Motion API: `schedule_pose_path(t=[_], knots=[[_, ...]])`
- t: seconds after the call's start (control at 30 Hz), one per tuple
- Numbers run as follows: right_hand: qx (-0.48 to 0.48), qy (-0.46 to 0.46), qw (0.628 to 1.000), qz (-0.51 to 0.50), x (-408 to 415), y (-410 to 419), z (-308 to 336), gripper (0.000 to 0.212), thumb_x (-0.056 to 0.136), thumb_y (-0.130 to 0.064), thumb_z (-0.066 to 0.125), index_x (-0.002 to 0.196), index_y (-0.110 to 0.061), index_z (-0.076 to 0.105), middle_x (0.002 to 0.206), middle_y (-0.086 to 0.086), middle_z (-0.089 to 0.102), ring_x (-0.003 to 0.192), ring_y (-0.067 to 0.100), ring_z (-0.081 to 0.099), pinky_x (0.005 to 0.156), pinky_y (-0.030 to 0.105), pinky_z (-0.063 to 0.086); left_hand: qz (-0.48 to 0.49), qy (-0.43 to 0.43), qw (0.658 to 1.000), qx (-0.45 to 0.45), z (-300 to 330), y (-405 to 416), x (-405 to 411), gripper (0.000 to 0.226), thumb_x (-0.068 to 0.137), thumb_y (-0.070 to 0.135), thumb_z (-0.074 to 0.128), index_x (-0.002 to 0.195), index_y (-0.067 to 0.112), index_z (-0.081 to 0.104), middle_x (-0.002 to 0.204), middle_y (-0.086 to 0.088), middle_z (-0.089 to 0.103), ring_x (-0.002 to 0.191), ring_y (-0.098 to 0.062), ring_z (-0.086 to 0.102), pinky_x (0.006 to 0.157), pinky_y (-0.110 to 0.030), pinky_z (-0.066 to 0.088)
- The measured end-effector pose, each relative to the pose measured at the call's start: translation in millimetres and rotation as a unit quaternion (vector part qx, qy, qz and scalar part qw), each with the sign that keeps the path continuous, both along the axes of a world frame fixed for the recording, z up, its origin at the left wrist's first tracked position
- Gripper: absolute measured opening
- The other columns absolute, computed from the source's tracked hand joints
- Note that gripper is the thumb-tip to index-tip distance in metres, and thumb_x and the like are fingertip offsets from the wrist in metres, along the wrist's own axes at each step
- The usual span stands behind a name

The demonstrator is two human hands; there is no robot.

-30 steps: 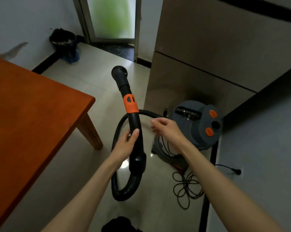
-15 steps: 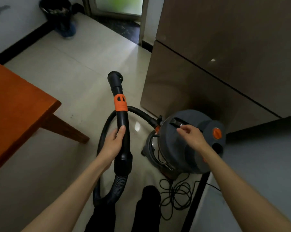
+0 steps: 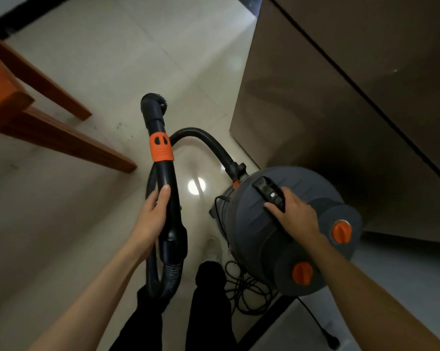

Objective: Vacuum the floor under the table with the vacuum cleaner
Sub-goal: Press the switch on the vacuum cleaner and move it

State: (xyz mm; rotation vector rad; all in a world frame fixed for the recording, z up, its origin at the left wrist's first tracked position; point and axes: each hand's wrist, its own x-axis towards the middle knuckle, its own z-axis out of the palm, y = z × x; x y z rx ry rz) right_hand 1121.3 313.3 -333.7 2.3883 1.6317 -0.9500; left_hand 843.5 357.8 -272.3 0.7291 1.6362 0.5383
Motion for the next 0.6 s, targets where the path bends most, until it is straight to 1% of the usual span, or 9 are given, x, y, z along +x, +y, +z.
schedule_pose_path(t=[0.07,0.13,0.23,0.33,0.5,0.6], knots=[[0.009,0.017,1.0,0.02,6,3,-4,0.055,0.094,-0.051,0.046,0.135,-0.015,0.039,0.121,0.009,0.061,0.106,0.025,0.059,0.085,0.035,0.043,0.015,0.01,1.0,-0.003,-6,2,1,0.03,0.098,0.038,0.04,0.088,0.013,0.055,0.077,-0.01,0.06,0.067,-0.02,0.057,0.066,-0.033,0.048],[0.015,0.026,0.999,0.021,8,5,-6,0.052,0.095,-0.049,0.047,0.132,-0.013,0.041,0.114,0.01,0.064,0.102,0.025,0.061,0.084,0.035,0.043,0.02,0.014,1.0,-0.009,-11,3,1,0.031,0.098,0.04,0.039,0.088,0.014,0.055,0.078,-0.009,0.061,0.067,-0.02,0.058,0.066,-0.033,0.049],[0.042,0.002,0.999,0.016,3,4,-10,0.051,0.095,-0.048,0.048,0.131,-0.012,0.044,0.106,0.01,0.067,0.094,0.025,0.063,0.079,0.033,0.044,0.016,0.014,1.0,-0.008,-16,3,0,0.031,0.098,0.041,0.04,0.089,0.016,0.055,0.079,-0.009,0.062,0.069,-0.02,0.059,0.067,-0.035,0.049],[0.059,-0.015,0.998,0.008,1,2,-14,0.052,0.094,-0.049,0.049,0.132,-0.013,0.046,0.102,0.009,0.068,0.091,0.024,0.064,0.077,0.033,0.045,0.014,0.011,1.0,-0.003,-19,4,1,0.028,0.098,0.039,0.039,0.088,0.017,0.055,0.079,-0.01,0.062,0.072,-0.022,0.058,0.075,-0.04,0.049],[0.105,-0.033,0.994,0.013,-6,11,-19,0.05,0.092,-0.047,0.054,0.125,-0.01,0.055,0.089,0.009,0.068,0.079,0.024,0.064,0.064,0.028,0.039,0.013,0.005,1.0,-0.003,-25,8,2,0.029,0.099,0.037,0.038,0.093,0.014,0.054,0.08,-0.011,0.061,0.072,-0.022,0.057,0.072,-0.035,0.047],[0.132,-0.034,0.991,0.005,-15,23,-21,0.046,0.091,-0.046,0.056,0.118,-0.009,0.059,0.082,0.008,0.067,0.071,0.022,0.062,0.06,0.026,0.034,0.025,0.005,1.0,-0.004,-28,12,0,0.028,0.099,0.037,0.038,0.09,0.016,0.054,0.079,-0.009,0.061,0.071,-0.021,0.057,0.07,-0.035,0.047]])
